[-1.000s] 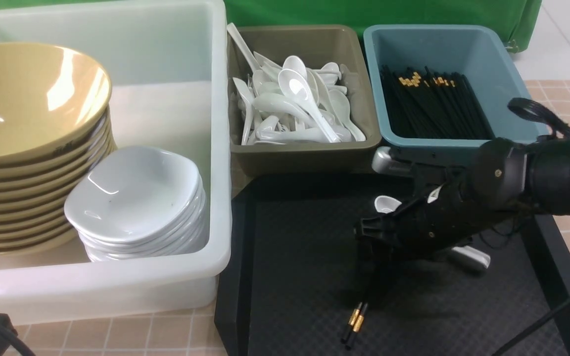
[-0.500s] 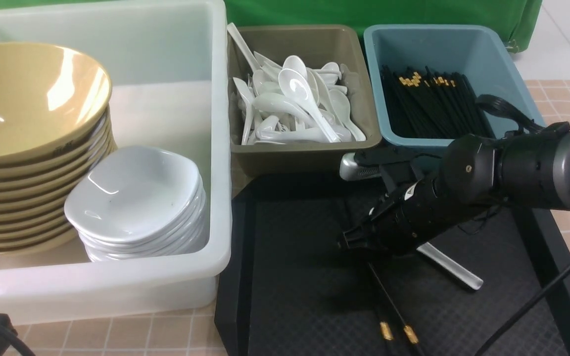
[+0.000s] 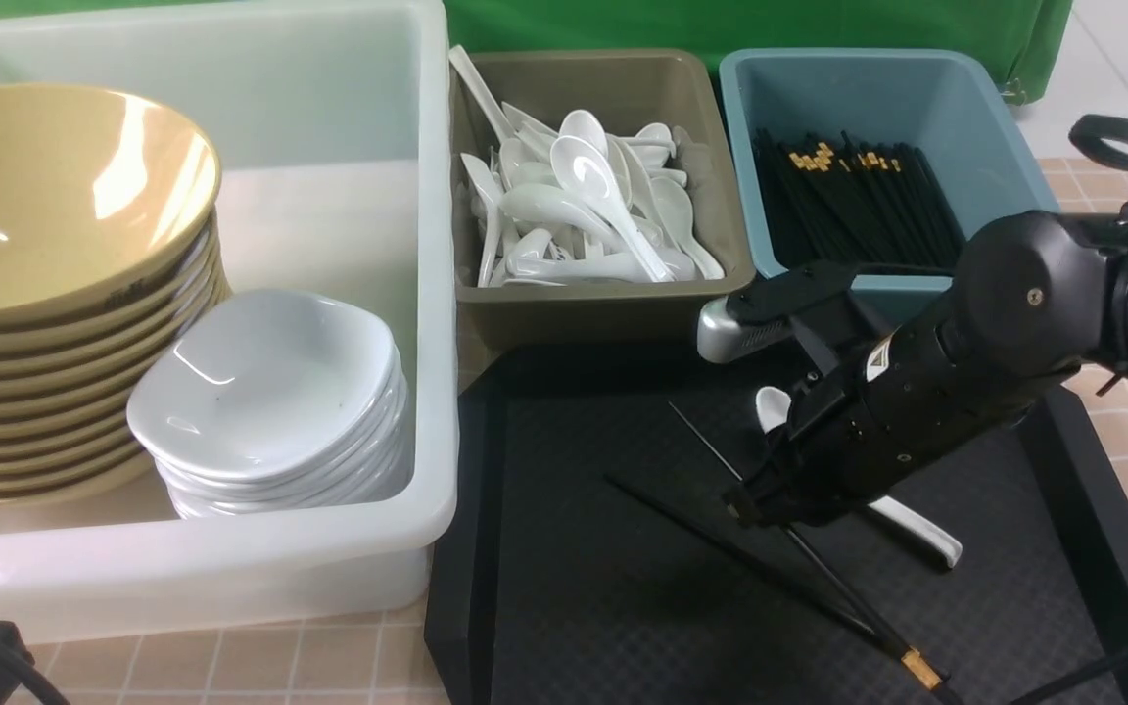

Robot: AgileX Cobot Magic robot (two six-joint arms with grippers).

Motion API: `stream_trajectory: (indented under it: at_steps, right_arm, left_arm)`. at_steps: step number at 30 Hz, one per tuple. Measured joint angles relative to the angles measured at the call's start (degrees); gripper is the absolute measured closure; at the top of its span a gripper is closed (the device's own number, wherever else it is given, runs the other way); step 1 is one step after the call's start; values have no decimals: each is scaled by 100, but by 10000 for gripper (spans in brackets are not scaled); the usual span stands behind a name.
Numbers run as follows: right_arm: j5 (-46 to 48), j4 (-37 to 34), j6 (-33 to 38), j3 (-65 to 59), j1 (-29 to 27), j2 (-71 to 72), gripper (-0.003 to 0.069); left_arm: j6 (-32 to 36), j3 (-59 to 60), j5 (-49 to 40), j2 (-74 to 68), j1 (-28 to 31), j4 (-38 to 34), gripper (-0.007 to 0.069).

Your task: On brown table put chopsticks spoon bowls plates into blue grey white boxes.

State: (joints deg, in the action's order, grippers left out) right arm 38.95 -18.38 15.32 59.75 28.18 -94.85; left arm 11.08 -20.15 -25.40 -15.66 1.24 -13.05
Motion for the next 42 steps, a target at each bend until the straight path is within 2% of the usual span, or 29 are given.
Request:
stream_trajectory:
  at_steps: [5, 8, 10, 11, 13, 15, 17, 20, 23, 24, 25, 28, 30, 34, 38, 40, 42]
  right_arm:
    - [-251, 82, 205, -31, 0, 637, 577]
    - [-1570, 497, 300, 18, -91, 1325, 577]
    - [-2926, 636, 312, 78, -354, 1513, 577]
    - [-3062, 641, 312, 83, -354, 1512, 577]
    - [-4584, 670, 328, 177, -670, 1316, 577]
    - [-5296, 670, 488, 406, -866, 901, 577]
    - [-5490, 670, 578, 672, -1008, 533, 575]
    - [-5200, 673, 594, 1359, -1269, -323, 541]
    - [-4467, 687, 599, 1742, -1420, -858, 424]
    - [-4405, 687, 599, 1781, -1436, -873, 414]
    - [-3637, 694, 601, 1951, -1477, -894, 332]
    - [-2042, 718, 592, 2235, -1468, -710, 266]
    - [-428, 753, 553, 2354, -1373, -442, 246]
    - [1399, 777, 418, 1990, -987, -249, 246]
    - [1732, 954, 400, 1066, -373, -241, 246]
    - [1505, 1144, 400, 367, 58, -241, 246]
    - [1313, 1189, 400, 108, 163, -241, 246]
  left_arm:
    - [0, 0, 0, 0, 0, 0, 623]
    - [0, 0, 0, 0, 0, 0, 623]
    - [0, 0, 11, 0, 0, 0, 623]
    - [0, 0, 17, 0, 0, 0, 623]
    - [0, 0, 31, 0, 0, 0, 623]
    - [0, 0, 34, 0, 0, 0, 623]
    - [-6, 0, 38, 0, 0, 0, 623]
    - [-6, 0, 31, 0, 0, 0, 623]
    - [-6, 0, -33, 0, 0, 0, 623]
    - [-6, 0, -39, 0, 0, 0, 623]
    - [-6, 0, -49, 0, 0, 0, 623]
    - [-6, 0, -53, 0, 0, 0, 623]
    - [-6, 0, -46, 0, 0, 0, 623]
    - [-6, 0, 1, 0, 0, 0, 623]
    - [-6, 0, 9, 0, 0, 0, 623]
    - [-6, 0, 20, 0, 0, 0, 623]
    - [-6, 0, 20, 0, 0, 0, 623]
